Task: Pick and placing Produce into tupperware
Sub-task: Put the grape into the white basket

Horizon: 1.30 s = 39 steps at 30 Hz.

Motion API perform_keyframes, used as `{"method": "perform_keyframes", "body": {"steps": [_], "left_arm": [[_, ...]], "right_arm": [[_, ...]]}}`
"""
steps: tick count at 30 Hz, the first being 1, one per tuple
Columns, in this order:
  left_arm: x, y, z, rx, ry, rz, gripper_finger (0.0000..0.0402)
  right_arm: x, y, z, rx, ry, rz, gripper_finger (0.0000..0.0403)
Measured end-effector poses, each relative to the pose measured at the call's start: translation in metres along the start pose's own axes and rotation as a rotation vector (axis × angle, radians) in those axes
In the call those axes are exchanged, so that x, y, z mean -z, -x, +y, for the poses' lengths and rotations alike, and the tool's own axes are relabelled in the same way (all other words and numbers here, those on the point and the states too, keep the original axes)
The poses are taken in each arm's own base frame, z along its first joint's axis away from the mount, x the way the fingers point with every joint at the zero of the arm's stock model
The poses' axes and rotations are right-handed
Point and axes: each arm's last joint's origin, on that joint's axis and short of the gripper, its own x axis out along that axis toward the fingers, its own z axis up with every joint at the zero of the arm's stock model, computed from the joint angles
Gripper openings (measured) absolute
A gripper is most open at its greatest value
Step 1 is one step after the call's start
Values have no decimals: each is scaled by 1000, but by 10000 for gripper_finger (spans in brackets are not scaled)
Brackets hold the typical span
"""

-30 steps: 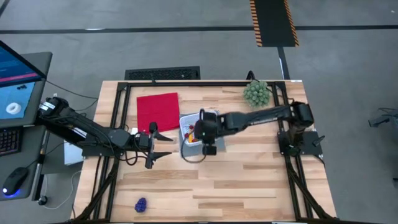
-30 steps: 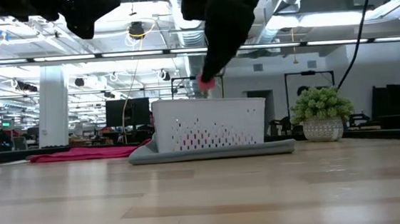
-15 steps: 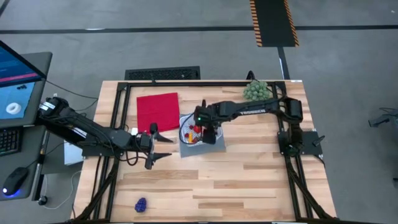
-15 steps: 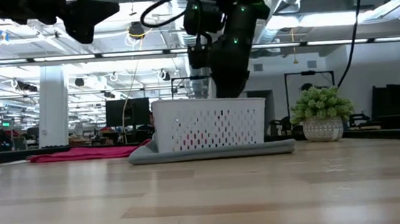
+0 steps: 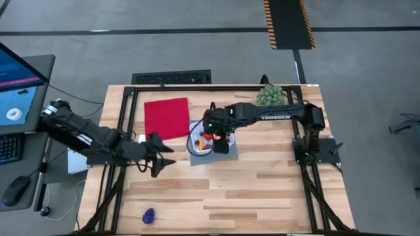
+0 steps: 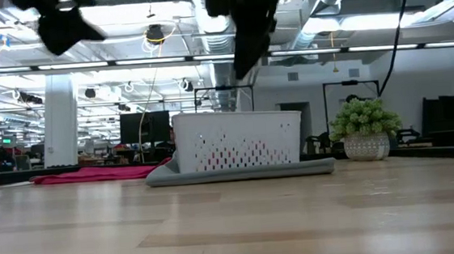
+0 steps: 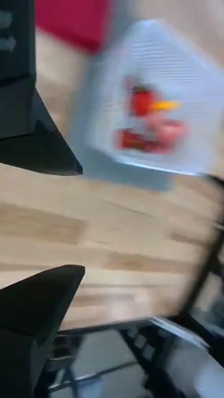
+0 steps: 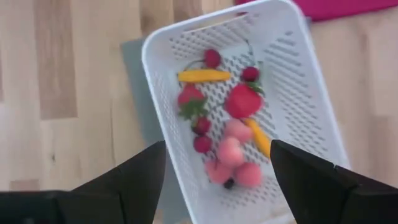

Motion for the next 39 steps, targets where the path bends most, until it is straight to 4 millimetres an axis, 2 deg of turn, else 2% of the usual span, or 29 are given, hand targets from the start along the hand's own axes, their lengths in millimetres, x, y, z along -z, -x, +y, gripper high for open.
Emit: {"method": "perform_keyframes", "body": {"steps": [5, 10, 13, 16, 21, 25, 30, 39], "left_arm": [[23, -7, -19, 16, 179, 200, 238], [64, -14, -46, 11, 361, 431, 233], [82, -11, -61, -20, 505, 489, 224], [89, -4, -81, -48, 638, 510, 215], [103, 6, -104, -214, 838, 570, 213], [117, 3, -122, -322, 967, 586, 214], [140, -16, -142, -460, 1003, 722, 236], [166, -48, -164, -539, 961, 710, 295]], "right_arm": [[0, 21, 12, 103, 23, 60, 311], [5, 30, 22, 170, 35, 117, 311], [6, 31, 25, 187, 54, 130, 311], [6, 31, 24, 190, 68, 131, 311], [6, 31, 20, 191, 94, 137, 311], [7, 30, 15, 194, 98, 148, 311], [8, 30, 9, 197, 101, 169, 311], [12, 31, 13, 193, 97, 203, 311]]}}
